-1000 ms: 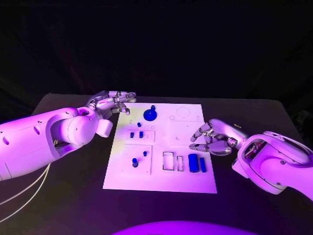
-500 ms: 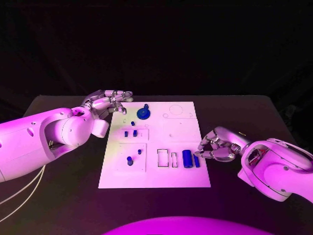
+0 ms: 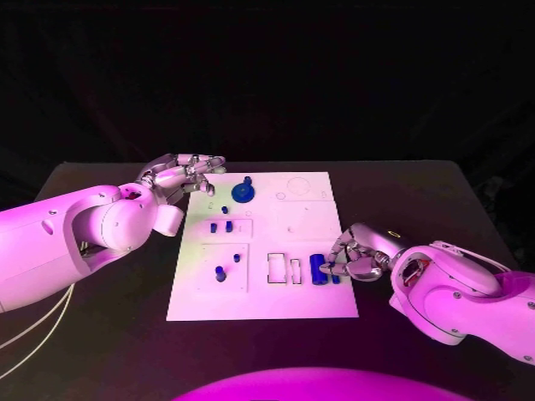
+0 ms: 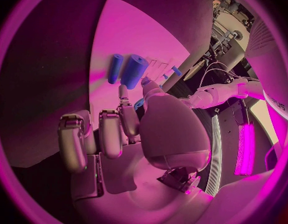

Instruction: Assemble the parts on the task board

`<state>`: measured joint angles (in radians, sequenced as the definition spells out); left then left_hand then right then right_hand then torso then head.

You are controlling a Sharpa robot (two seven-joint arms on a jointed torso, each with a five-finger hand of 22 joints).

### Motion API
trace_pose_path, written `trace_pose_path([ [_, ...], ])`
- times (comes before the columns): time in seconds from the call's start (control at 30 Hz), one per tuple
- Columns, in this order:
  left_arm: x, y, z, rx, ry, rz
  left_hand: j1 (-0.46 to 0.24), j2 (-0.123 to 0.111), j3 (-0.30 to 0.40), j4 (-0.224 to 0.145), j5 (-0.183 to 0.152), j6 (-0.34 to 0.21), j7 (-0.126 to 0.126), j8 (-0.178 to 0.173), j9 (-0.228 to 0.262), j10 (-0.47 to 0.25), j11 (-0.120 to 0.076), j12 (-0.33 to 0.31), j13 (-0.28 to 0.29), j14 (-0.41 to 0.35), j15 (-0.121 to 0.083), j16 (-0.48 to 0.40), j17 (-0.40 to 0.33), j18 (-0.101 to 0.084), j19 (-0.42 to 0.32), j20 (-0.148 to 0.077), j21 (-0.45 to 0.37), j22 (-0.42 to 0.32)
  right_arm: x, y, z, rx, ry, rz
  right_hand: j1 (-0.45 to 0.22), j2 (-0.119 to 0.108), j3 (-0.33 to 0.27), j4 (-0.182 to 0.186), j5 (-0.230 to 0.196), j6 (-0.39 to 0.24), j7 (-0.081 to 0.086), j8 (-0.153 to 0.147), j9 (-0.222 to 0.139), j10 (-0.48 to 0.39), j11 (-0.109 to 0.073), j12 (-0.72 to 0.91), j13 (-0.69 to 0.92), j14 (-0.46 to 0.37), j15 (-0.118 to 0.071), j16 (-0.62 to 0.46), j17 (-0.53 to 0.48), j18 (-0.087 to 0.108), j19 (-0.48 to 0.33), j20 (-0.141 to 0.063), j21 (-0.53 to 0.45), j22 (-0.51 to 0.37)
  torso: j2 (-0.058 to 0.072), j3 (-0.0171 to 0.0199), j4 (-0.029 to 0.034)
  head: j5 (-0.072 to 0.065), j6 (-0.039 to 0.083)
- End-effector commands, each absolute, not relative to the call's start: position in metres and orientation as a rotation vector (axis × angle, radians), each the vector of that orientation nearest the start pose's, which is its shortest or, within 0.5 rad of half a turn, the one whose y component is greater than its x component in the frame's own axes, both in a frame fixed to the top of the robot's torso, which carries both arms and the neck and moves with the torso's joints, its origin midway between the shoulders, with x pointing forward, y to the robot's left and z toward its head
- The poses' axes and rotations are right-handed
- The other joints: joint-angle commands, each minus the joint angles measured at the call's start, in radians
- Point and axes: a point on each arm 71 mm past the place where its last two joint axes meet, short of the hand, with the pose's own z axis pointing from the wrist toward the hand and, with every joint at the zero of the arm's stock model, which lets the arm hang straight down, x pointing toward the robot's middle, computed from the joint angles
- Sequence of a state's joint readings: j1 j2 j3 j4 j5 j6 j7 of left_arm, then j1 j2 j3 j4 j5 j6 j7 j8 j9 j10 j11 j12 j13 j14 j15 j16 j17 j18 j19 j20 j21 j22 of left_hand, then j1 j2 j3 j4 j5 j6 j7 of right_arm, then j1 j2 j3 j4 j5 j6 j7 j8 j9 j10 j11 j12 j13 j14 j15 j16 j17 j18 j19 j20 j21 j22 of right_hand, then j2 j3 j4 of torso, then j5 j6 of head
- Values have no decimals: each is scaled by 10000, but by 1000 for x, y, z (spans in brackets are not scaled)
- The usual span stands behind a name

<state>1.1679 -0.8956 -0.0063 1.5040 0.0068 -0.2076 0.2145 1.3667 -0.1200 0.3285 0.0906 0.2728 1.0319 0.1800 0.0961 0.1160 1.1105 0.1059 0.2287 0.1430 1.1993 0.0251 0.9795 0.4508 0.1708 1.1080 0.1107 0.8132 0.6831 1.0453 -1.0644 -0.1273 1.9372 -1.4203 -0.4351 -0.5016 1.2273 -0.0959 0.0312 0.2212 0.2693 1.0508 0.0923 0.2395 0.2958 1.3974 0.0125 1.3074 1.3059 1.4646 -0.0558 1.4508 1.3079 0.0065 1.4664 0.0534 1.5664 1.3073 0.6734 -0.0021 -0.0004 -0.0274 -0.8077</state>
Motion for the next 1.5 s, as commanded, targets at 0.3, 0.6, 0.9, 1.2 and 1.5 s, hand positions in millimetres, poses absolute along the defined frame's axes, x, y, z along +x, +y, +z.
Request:
trace_pose_path([
  [0.3,486,233,-193,-12243,15895,-15190,-55,56,-37,37,22,-49,1,75,-9,-57,0,57,15,-65,11,-32,-19,133,3,45,-39,-14,363,-200,-253,1739,19571,4820,-287,66,-491,385,634,-152,-25,126,192,70,-5,48,108,699,-13,65,650,-65,1044,-37,44,2635,13,4,-3,-60,50],
  [0.6,485,233,-193,-12186,15960,-15227,-85,71,-60,71,21,-61,5,79,-12,-71,5,68,17,-68,14,-31,-24,133,5,47,-49,-21,363,-194,-260,1495,19857,4700,-309,64,-660,477,592,-173,-27,147,247,70,-5,43,134,700,-13,80,674,-65,1044,-36,44,2635,4,-1,-10,-96,52],
  [0.9,485,233,-193,-12170,16007,-15216,-125,94,-89,118,21,-75,8,85,-14,-87,9,84,20,-72,19,-27,-30,133,8,52,-63,-30,364,-182,-270,1228,20149,4701,-313,74,-771,536,516,-202,-24,153,282,68,-1,40,153,699,-10,84,682,-65,1044,-33,44,2635,-2,2,19,-139,78],
  [1.2,485,234,-193,-12188,16053,-15195,-125,94,-89,118,21,-75,8,85,-14,-87,9,84,20,-72,19,-27,-30,133,8,52,-63,-30,366,-178,-274,1197,20148,4688,-291,103,-825,559,491,-196,-29,170,310,113,-3,107,230,713,-9,127,755,-65,1044,-32,44,2635,-3,-6,-1,-65,75],
  [1.5,485,234,-193,-12235,16072,-15175,-136,111,-98,138,23,-81,7,89,-15,-96,9,92,22,-74,20,-26,-33,133,10,54,-71,-35,364,-179,-269,1785,19713,4899,89,338,-909,469,761,-101,-77,290,457,248,-47,283,445,740,-41,217,896,-65,1044,-51,44,2635,-1,3,4,-7,86],
])
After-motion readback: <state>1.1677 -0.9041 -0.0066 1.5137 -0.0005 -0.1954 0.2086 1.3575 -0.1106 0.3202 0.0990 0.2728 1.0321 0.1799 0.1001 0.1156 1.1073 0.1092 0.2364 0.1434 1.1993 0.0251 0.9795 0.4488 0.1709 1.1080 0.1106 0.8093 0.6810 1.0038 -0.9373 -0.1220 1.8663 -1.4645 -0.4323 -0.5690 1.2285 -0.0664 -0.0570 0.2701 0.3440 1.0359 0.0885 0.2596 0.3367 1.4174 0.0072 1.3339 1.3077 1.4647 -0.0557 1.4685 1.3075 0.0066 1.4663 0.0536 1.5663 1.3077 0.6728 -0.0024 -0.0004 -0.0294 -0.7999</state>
